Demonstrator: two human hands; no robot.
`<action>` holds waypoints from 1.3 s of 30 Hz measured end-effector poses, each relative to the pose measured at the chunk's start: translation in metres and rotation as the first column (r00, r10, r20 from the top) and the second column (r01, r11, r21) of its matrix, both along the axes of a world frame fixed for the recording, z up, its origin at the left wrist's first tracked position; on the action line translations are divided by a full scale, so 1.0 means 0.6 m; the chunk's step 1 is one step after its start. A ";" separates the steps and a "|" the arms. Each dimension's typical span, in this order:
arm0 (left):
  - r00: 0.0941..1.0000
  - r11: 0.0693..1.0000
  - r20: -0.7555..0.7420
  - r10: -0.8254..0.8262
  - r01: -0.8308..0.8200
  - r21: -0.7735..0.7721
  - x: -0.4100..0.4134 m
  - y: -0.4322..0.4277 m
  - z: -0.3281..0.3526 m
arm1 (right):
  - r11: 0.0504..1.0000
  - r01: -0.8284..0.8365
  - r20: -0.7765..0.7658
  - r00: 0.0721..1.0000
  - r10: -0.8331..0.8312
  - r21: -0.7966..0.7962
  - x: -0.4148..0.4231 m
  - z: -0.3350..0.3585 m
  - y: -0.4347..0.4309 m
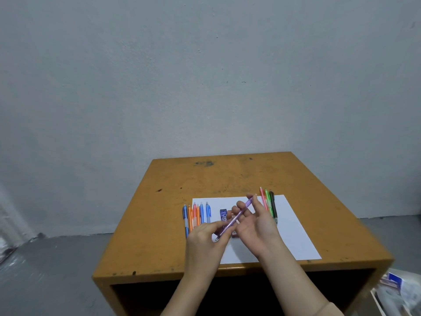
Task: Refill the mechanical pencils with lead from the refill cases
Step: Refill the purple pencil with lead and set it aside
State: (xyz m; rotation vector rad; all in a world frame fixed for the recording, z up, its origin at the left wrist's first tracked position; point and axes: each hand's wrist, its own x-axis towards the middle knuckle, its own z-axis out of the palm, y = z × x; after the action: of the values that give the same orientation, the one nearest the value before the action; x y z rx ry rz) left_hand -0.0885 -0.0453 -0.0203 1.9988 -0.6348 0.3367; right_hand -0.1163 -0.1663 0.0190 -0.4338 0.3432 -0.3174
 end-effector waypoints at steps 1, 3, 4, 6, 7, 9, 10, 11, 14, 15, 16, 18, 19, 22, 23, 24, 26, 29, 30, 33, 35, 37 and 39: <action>0.998 1.000 -0.061 -0.003 0.002 -0.012 -0.004 0.000 0.003 | 1.000 0.016 0.007 1.000 -0.016 0.021 0.001 0.000 -0.001; 0.979 0.999 -0.203 -0.003 -0.004 -0.035 -0.010 0.001 0.008 | 0.998 0.046 0.012 0.999 -0.047 0.041 0.003 -0.001 -0.006; 0.961 0.998 -0.276 -0.008 -0.009 -0.058 -0.011 0.002 0.009 | 0.997 0.053 0.017 0.998 -0.054 0.055 0.003 -0.002 -0.009; 0.906 0.986 -0.418 -0.066 -0.004 -0.164 -0.010 0.002 0.012 | 0.995 0.052 0.028 0.998 -0.054 0.088 0.003 -0.005 -0.015; 0.877 0.972 -0.468 -0.105 -0.008 -0.233 -0.009 0.002 0.014 | 0.994 0.046 0.033 0.998 -0.050 0.103 0.003 -0.006 -0.018; 0.810 0.934 -0.563 -0.167 -0.052 -0.352 -0.007 -0.001 0.020 | 0.990 0.034 0.049 0.998 -0.041 0.135 0.002 -0.009 -0.021; 0.761 0.912 -0.617 -0.201 -0.085 -0.402 -0.006 -0.001 0.023 | 0.988 0.032 0.056 0.998 -0.041 0.153 0.002 -0.009 -0.022; 0.709 0.894 -0.665 -0.234 -0.112 -0.434 -0.004 -0.002 0.027 | 0.986 0.032 0.061 0.997 -0.043 0.167 0.002 -0.009 -0.023; 0.599 0.881 -0.739 -0.309 -0.113 -0.460 -0.005 0.001 0.037 | 0.982 0.036 0.083 0.995 -0.052 0.185 0.001 -0.008 -0.024; 0.582 0.875 -0.743 -0.330 -0.106 -0.471 -0.005 0.002 0.038 | 0.982 0.035 0.091 0.994 -0.053 0.187 0.000 -0.008 -0.024; 0.571 0.870 -0.744 -0.347 -0.101 -0.483 -0.006 0.004 0.040 | 0.982 0.032 0.100 0.994 -0.051 0.188 0.000 -0.008 -0.025; 0.563 0.869 -0.743 -0.362 -0.084 -0.487 -0.006 0.007 0.042 | 0.982 0.026 0.115 0.992 -0.048 0.189 0.000 -0.008 -0.025; 0.559 0.873 -0.745 -0.362 -0.076 -0.481 -0.005 0.008 0.041 | 0.981 0.025 0.119 0.992 -0.048 0.190 0.000 -0.008 -0.026; 0.549 0.879 -0.753 -0.364 -0.063 -0.472 -0.003 0.011 0.041 | 0.981 0.023 0.122 0.991 -0.047 0.193 0.000 -0.008 -0.028; 0.548 0.880 -0.752 -0.366 -0.059 -0.471 -0.003 0.011 0.041 | 0.981 0.025 0.121 0.991 -0.049 0.191 0.000 -0.009 -0.028; 0.548 0.880 -0.751 -0.368 -0.054 -0.471 -0.003 0.012 0.042 | 0.982 0.028 0.120 0.991 -0.051 0.188 -0.001 -0.009 -0.029; 0.544 0.879 -0.750 -0.377 -0.046 -0.475 -0.002 0.013 0.043 | 0.981 0.036 0.120 0.991 -0.059 0.189 -0.002 -0.009 -0.029; 0.539 0.875 -0.747 -0.390 -0.035 -0.483 -0.001 0.014 0.045 | 0.979 0.038 0.127 0.990 -0.064 0.202 -0.002 -0.009 -0.029; 0.540 0.877 -0.746 -0.390 -0.029 -0.480 -0.001 0.014 0.045 | 0.978 0.040 0.127 0.990 -0.067 0.207 -0.002 -0.009 -0.029; 0.547 0.882 -0.743 -0.386 -0.019 -0.472 0.000 0.013 0.045 | 0.977 0.050 0.122 0.990 -0.076 0.206 -0.002 -0.008 -0.029; 0.548 0.881 -0.743 -0.385 -0.020 -0.472 0.001 0.013 0.045 | 0.978 0.055 0.124 0.989 -0.081 0.200 -0.002 -0.007 -0.029; 0.549 0.881 -0.742 -0.384 -0.024 -0.473 0.003 0.011 0.046 | 0.977 0.053 0.127 0.989 -0.080 0.205 -0.002 -0.006 -0.030; 0.555 0.881 -0.740 -0.379 -0.028 -0.473 0.004 0.009 0.046 | 0.976 0.053 0.124 0.989 -0.081 0.213 -0.001 -0.006 -0.030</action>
State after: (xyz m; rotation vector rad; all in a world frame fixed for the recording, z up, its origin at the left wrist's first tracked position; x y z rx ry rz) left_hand -0.0863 -0.0399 0.0072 1.3872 -0.1154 -0.5550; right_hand -0.1171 -0.1845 0.0152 -0.1936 0.2594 -0.3702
